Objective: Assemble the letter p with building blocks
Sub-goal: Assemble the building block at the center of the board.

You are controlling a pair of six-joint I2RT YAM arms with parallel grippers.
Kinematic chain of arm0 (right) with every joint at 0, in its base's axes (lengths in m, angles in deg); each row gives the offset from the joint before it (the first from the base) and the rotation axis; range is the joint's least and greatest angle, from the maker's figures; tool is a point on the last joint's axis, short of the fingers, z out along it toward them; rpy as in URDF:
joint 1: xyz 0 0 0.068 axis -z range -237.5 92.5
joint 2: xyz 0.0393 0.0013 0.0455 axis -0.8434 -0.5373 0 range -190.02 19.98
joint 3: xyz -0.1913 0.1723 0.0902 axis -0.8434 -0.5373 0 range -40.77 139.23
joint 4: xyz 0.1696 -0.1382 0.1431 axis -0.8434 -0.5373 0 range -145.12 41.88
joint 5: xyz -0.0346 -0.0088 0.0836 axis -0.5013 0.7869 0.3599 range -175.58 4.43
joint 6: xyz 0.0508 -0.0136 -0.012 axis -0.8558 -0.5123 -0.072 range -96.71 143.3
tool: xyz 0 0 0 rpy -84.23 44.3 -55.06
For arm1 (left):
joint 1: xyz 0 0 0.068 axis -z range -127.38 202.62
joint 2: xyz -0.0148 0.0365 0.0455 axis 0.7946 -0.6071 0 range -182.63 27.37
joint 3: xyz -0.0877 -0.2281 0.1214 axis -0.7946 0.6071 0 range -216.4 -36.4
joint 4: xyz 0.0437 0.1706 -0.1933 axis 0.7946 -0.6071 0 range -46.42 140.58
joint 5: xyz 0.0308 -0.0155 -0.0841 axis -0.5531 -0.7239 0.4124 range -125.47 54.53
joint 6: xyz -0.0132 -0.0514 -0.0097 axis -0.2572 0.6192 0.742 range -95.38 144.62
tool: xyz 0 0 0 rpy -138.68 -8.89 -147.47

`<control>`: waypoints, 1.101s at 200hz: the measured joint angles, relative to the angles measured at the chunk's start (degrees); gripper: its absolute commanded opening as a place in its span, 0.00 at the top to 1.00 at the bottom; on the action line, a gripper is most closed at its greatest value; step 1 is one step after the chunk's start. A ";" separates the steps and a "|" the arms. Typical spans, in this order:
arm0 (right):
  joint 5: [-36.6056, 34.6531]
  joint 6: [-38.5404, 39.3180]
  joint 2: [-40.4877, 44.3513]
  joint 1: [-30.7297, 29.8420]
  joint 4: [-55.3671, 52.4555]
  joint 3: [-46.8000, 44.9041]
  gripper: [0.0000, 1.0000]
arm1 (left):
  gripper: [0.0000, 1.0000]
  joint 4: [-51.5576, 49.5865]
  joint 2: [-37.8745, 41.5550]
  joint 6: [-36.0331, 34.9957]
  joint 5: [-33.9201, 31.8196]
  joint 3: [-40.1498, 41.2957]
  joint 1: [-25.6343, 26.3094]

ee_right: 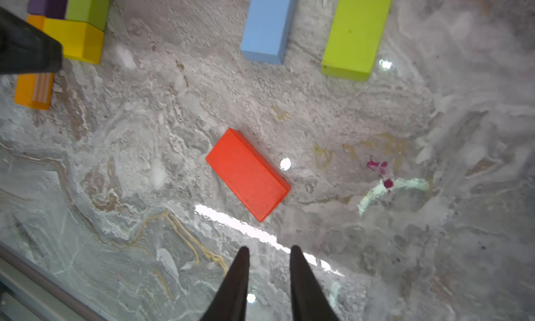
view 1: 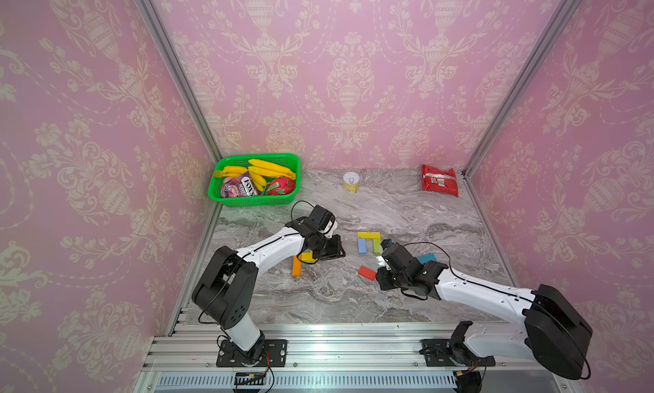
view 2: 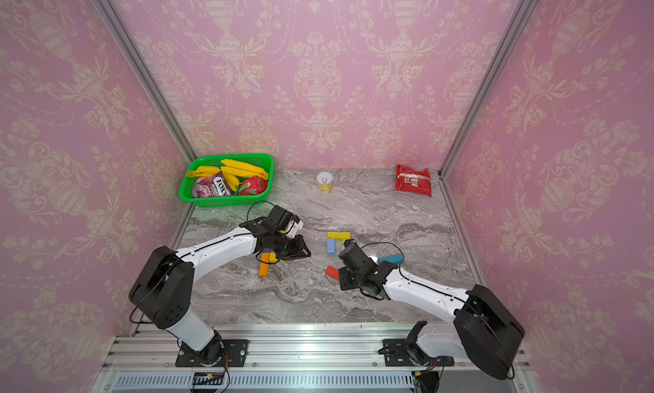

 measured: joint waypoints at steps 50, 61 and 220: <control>5.16 -13.25 2.93 4.04 1.57 -3.34 0.90 | 1.00 0.07 -5.05 -0.55 1.90 0.02 1.27; 6.95 -14.32 2.69 5.42 1.81 -3.30 0.91 | 1.00 0.04 -6.49 -0.52 2.19 0.02 1.68; 24.90 -14.12 -10.71 14.75 10.54 -1.97 0.91 | 1.00 -5.18 -15.78 -0.48 -0.46 -10.19 7.45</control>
